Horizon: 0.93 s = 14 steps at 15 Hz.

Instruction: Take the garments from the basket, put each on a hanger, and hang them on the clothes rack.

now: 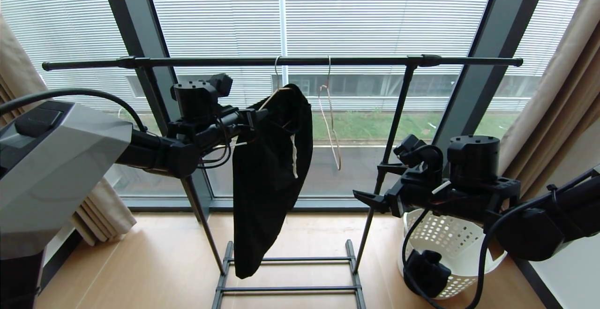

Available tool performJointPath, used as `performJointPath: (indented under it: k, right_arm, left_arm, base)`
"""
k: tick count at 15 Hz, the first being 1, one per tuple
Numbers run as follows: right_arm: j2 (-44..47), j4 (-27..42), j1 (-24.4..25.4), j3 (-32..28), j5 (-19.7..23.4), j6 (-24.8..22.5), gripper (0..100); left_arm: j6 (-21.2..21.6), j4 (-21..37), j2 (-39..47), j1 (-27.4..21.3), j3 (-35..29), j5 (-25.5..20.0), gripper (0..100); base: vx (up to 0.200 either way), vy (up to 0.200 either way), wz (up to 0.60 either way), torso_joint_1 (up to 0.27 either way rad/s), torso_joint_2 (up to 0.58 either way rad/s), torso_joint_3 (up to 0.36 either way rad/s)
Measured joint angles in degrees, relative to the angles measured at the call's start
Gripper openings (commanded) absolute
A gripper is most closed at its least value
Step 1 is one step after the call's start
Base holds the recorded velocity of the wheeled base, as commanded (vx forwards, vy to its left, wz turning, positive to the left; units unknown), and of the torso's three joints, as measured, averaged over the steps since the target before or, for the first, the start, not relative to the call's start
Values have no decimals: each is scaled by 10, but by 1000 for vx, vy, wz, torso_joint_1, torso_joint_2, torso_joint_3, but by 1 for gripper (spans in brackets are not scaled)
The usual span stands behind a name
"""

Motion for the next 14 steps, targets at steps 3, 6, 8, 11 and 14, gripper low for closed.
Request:
performJointPath:
  k: [3, 6, 8, 11, 14]
  right_arm:
    - [0, 0, 0, 0, 0, 0, 100]
    - [0, 0, 0, 0, 0, 0, 100]
    - [0, 0, 0, -1, 0, 0, 100]
    - [-5, -15, 1, -2, -17, 0, 100]
    - [-70, -73, 22, 35, -91, 0, 100]
  left_arm:
    - [0, 2, -1, 0, 5, 0, 100]
    - [0, 5, -10, 0, 22, 0, 100]
    - [1, 16, -29, 0, 40, -1, 100]
    - [2, 56, -63, 0, 61, 0, 100]
    - [17, 101, -142, 7, 125, 10, 100]
  base:
    - [0, 0, 0, 0, 0, 0]
    - [0, 0, 0, 0, 0, 0]
    - [0, 0, 0, 0, 0, 0]
    - [0, 0, 0, 0, 0, 0]
    - [0, 0, 0, 0, 0, 0]
